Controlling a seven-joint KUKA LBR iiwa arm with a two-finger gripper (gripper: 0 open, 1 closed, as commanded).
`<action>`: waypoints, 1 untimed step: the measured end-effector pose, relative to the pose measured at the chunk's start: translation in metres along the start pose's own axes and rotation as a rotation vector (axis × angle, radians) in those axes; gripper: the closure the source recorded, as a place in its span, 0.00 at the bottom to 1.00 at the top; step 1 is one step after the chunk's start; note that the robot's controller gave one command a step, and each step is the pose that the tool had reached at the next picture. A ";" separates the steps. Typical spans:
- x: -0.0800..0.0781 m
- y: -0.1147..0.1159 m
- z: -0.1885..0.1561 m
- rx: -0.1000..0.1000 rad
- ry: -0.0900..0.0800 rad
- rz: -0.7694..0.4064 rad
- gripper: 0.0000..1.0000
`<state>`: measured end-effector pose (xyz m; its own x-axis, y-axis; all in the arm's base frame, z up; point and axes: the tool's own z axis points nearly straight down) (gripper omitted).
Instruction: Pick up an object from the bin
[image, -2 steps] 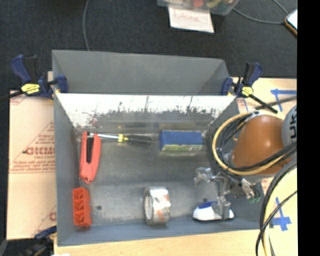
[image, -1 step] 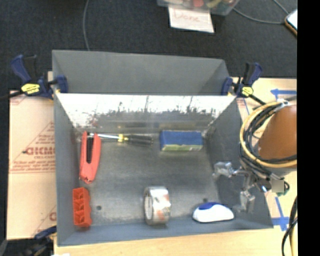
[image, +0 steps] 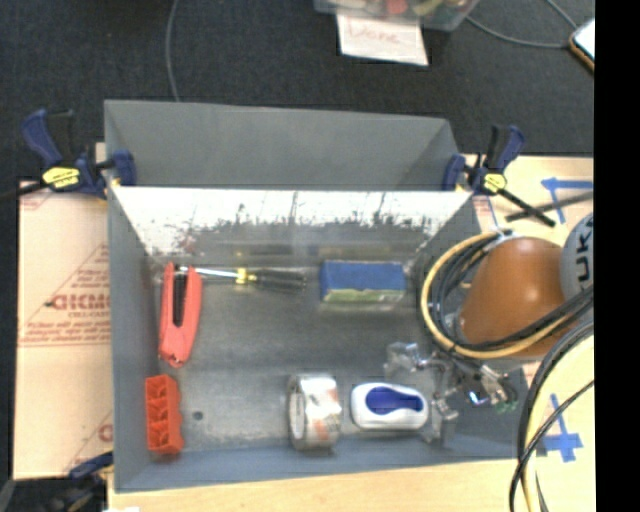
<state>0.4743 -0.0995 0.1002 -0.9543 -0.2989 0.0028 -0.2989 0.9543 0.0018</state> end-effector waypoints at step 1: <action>-0.005 0.006 0.027 0.022 -0.033 -0.110 0.00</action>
Offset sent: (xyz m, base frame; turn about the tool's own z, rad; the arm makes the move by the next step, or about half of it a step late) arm 0.0145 0.0498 -0.0302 0.2014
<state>0.4767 -0.0921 0.0730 -0.9150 -0.4023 -0.0293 -0.4018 0.9155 -0.0221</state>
